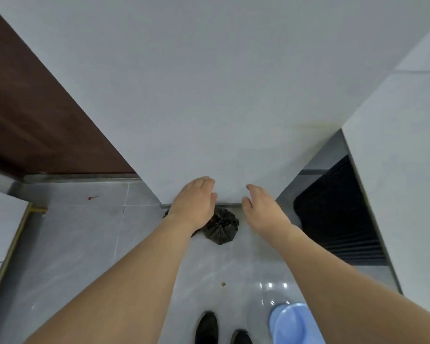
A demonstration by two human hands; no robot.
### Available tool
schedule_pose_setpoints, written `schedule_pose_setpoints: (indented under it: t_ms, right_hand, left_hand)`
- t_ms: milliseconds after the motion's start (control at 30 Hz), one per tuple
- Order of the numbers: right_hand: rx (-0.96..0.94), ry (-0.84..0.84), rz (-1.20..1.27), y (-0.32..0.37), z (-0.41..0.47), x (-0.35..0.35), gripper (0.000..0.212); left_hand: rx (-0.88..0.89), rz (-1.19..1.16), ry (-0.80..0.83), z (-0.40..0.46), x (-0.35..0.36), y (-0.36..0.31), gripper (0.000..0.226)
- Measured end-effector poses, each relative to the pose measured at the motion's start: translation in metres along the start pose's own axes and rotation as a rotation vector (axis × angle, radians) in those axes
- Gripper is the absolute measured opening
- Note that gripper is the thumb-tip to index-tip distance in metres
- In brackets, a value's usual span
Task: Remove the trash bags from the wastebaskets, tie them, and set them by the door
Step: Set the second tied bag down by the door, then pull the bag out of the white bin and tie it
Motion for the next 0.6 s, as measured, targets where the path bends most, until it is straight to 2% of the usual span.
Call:
schedule_pose_setpoints:
  t_ms: [233,367,467,600]
  right_hand:
    - [-0.12,-0.174,-0.089,0.097,-0.137,-0.165,0.049]
    - [-0.164,-0.253,-0.169,0.133,-0.187,-0.245,0.065]
    - [-0.207,-0.357,-0.167,0.157,-0.215,-0.287,0.056]
    - [-0.262,-0.402,-0.189,0.168,-0.239,-0.307,0.055]
  left_hand:
    - [0.091,0.019,-0.283,-0.116,-0.21,-0.088,0.046]
    - [0.105,0.049,-0.46,-0.172,-0.306,-0.128,0.047]
    - [0.11,0.121,-0.55,-0.194,-0.339,-0.147,0.049]
    - [0.117,0.194,-0.527,-0.21,-0.346,-0.168,0.053]
Point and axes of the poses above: each hand's wrist, its own z-axis towards the middle knuckle, its own x-axis out of the palm, y = z × x, the point moved 4 cm from there along z, towards the middle knuckle, and after that the axes turned 9 degrees about -x, right-handed, at the moved point
